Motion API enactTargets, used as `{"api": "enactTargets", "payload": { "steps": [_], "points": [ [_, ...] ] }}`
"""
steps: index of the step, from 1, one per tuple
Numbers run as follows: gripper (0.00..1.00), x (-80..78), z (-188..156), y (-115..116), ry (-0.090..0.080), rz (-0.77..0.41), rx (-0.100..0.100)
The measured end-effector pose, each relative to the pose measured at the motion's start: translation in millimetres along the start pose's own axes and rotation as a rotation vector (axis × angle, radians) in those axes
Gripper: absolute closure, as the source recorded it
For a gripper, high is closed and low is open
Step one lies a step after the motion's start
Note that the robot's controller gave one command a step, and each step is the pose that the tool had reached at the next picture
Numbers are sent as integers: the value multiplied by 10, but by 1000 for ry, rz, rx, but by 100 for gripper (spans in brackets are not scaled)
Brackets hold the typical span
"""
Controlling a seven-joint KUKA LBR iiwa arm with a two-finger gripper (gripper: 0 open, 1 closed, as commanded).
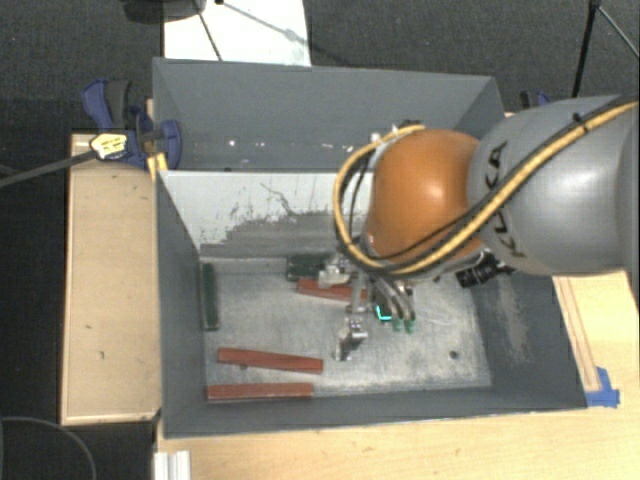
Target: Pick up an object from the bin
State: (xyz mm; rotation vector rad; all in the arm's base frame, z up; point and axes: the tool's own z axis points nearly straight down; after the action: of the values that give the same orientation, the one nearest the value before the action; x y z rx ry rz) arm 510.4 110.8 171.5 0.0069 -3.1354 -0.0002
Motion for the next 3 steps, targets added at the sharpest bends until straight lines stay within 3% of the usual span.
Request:
{"api": "enactTargets", "payload": {
  "steps": [1, 2, 3],
  "points": [
    [0, -19, -40, -5, -8, 3, -1],
    [100, -11, 980, 283, -17, -152, -1],
    [0, -68, 955, 295, -42, -147, -6]
  ]
}}
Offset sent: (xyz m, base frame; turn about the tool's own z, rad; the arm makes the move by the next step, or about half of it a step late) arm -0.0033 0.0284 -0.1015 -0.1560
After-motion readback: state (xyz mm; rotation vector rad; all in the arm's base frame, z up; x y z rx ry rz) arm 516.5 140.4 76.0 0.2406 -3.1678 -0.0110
